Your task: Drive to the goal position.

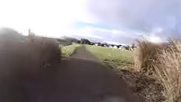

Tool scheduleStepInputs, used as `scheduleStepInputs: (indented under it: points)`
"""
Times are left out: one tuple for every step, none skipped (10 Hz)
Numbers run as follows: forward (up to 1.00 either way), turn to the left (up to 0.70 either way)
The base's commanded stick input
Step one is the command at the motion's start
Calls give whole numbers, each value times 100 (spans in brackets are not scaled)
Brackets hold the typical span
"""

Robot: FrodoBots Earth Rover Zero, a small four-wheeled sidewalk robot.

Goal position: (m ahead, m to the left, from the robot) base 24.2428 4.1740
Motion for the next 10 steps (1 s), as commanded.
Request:
scheduleStepInputs:
  points:
    - [70,0]
    - [70,0]
    - [70,0]
    - [70,0]
    - [70,0]
    - [70,0]
    - [70,0]
    - [70,0]
    - [70,0]
    - [70,0]
